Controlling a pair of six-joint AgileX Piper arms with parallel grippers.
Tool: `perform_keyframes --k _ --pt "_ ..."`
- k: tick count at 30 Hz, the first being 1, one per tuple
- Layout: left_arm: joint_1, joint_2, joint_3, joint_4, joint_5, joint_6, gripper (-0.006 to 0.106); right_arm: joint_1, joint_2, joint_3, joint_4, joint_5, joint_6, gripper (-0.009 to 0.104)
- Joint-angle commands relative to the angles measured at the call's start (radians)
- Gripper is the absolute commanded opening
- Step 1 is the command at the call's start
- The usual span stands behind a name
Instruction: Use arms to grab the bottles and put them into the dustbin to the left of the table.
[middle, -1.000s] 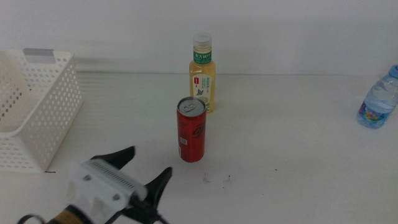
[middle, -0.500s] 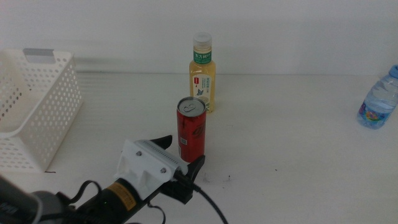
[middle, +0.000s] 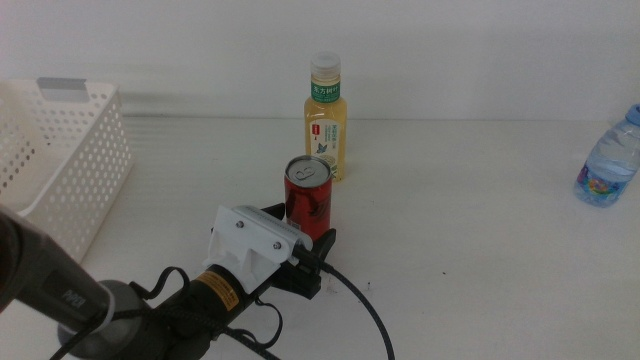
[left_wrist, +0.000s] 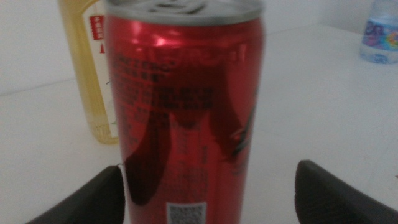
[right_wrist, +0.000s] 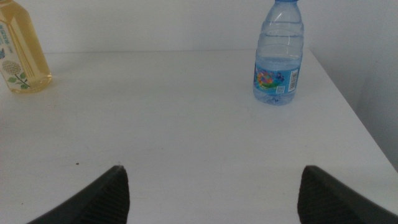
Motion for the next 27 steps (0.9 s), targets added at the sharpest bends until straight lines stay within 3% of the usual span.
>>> perform_keyframes --k 1,27 --pt "0.008 0.014 -0.021 0.005 -0.011 -0.024 0.094 -0.004 -0.005 0.004 -0.01 -0.013 -0.002 0.086" --pt "0.011 0.133 -0.185 -0.021 0.02 -0.024 0.094 -0.004 -0.005 0.004 -0.01 -0.013 -0.002 0.086"
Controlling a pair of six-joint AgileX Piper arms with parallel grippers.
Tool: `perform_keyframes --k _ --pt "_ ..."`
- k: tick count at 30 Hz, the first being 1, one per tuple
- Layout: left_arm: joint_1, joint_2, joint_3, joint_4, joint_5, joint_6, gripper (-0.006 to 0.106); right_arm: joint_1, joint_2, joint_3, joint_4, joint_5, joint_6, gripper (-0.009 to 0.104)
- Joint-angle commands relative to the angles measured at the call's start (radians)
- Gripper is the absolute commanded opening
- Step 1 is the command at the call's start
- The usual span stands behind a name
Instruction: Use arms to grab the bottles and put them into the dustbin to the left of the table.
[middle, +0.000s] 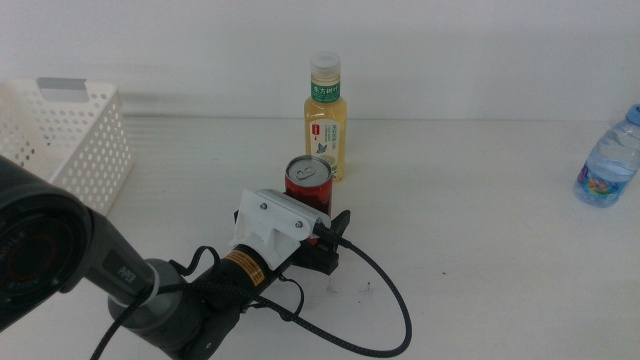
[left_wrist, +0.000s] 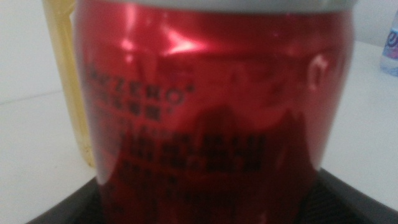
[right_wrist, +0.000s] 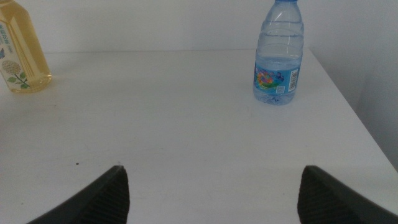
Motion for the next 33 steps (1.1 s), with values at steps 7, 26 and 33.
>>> perform_keyframes --k 7,26,33 --pt "0.004 0.002 -0.005 -0.027 0.011 0.0 0.094 -0.004 -0.005 0.004 -0.01 -0.013 -0.002 0.086" --pt "0.004 0.002 -0.05 -0.036 0.101 0.0 0.086 -0.004 -0.005 0.004 -0.01 -0.013 -0.002 0.086" --pt "0.004 0.002 -0.05 -0.036 0.101 0.0 0.065 -0.004 -0.005 0.004 -0.01 -0.013 -0.002 0.086"
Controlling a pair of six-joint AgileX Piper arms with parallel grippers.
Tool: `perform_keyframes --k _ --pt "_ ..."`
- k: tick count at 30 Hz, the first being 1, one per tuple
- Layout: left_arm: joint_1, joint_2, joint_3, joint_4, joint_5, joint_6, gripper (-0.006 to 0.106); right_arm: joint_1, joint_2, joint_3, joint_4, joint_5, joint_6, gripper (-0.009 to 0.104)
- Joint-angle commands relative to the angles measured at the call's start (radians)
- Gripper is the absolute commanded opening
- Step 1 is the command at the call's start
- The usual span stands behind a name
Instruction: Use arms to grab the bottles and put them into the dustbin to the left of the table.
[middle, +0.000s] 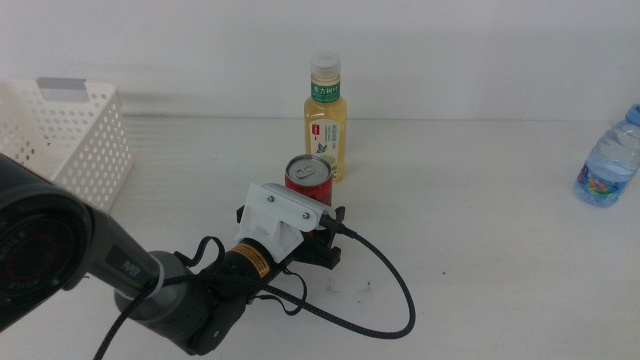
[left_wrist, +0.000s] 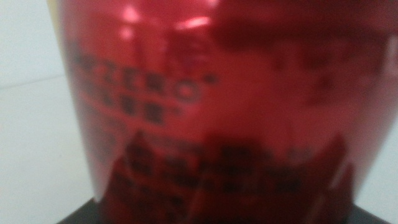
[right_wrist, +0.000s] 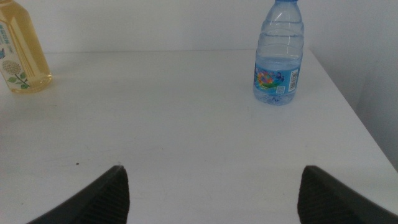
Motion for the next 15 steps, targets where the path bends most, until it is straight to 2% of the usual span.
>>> perform_keyframes --k 1,4,6,9,15 --pt "0.004 0.002 -0.005 -0.011 -0.005 -0.004 0.062 -0.004 -0.005 0.004 -0.01 -0.013 -0.002 0.086" --pt "0.004 0.002 -0.005 -0.009 -0.005 -0.002 0.055 -0.004 -0.005 0.004 -0.01 -0.013 -0.002 0.086" --pt "0.004 -0.008 -0.005 0.02 -0.017 -0.003 0.042 -0.004 -0.005 0.004 -0.01 -0.013 -0.002 0.086" --pt "0.004 -0.047 -0.003 0.044 0.004 -0.003 0.039 -0.004 -0.005 0.004 -0.01 -0.013 -0.002 0.086" --pt "0.004 -0.189 -0.003 0.09 0.22 -0.003 0.035 -0.004 -0.005 0.004 -0.01 -0.013 -0.002 0.086"
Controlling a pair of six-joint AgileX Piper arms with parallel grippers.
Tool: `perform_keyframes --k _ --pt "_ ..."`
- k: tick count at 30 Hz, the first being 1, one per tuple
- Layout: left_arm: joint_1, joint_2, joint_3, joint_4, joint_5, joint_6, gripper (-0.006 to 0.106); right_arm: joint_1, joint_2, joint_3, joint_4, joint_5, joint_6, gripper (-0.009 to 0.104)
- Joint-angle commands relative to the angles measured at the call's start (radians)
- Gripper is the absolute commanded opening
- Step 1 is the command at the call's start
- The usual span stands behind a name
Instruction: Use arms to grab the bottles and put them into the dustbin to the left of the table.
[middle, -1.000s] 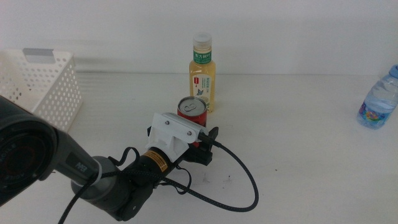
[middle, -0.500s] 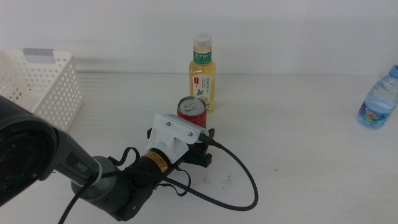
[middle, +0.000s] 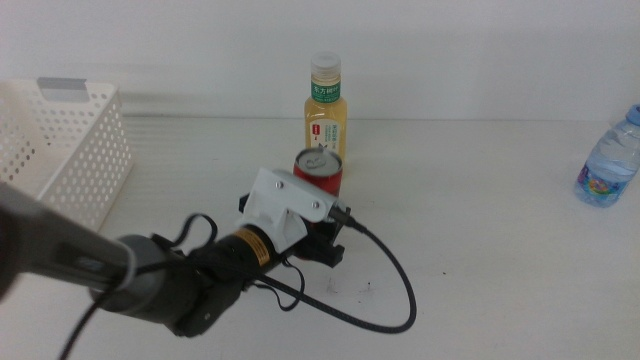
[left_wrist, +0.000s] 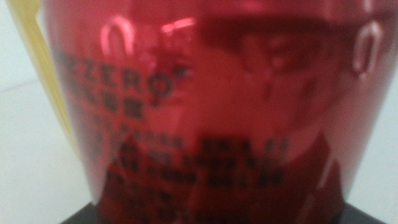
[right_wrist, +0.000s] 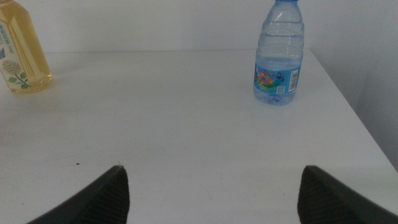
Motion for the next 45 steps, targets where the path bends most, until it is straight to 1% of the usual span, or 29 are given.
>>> perform_keyframes --k 1,4,10,18,26,29,32,36,40,42,45 --pt "0.004 -0.082 -0.002 0.011 0.029 -0.013 0.035 -0.004 -0.005 0.004 -0.01 -0.013 -0.002 0.086" --pt "0.004 -0.168 -0.002 0.023 0.117 -0.041 0.035 -0.004 -0.005 0.004 -0.01 -0.013 -0.002 0.086" --pt "0.004 -0.351 -0.004 0.094 0.323 -0.111 0.035 -0.004 -0.005 0.004 -0.01 -0.013 -0.002 0.086" --pt "0.004 -0.548 -0.01 0.084 0.505 -0.126 0.035 -0.004 -0.005 0.004 -0.01 -0.013 -0.002 0.086" --pt "0.062 -0.652 -0.137 0.062 0.907 -0.123 0.035 -0.004 -0.005 0.004 -0.01 -0.013 -0.002 0.086" --pt "0.106 -0.654 -0.221 0.016 1.113 -0.067 0.035 -0.004 -0.005 0.004 -0.01 -0.013 -0.002 0.086" --pt "0.164 -0.652 -0.306 -0.077 1.304 0.076 0.035 -0.004 -0.005 0.004 -0.01 -0.013 -0.002 0.086" --pt "0.27 -0.642 -0.401 -0.272 1.457 0.303 0.035 -0.004 -0.005 0.004 -0.01 -0.013 -0.002 0.086" --pt "0.41 -0.606 -0.492 -0.419 1.577 0.456 0.035 -0.004 -0.005 0.004 -0.01 -0.013 -0.002 0.086" --pt "0.482 -0.573 -0.534 -0.439 1.637 0.485 0.035 -0.004 -0.005 0.004 -0.01 -0.013 -0.002 0.086" --pt "0.562 -0.51 -0.61 -0.439 1.726 0.487 0.035 -0.004 -0.005 0.004 -0.01 -0.013 -0.002 0.086"
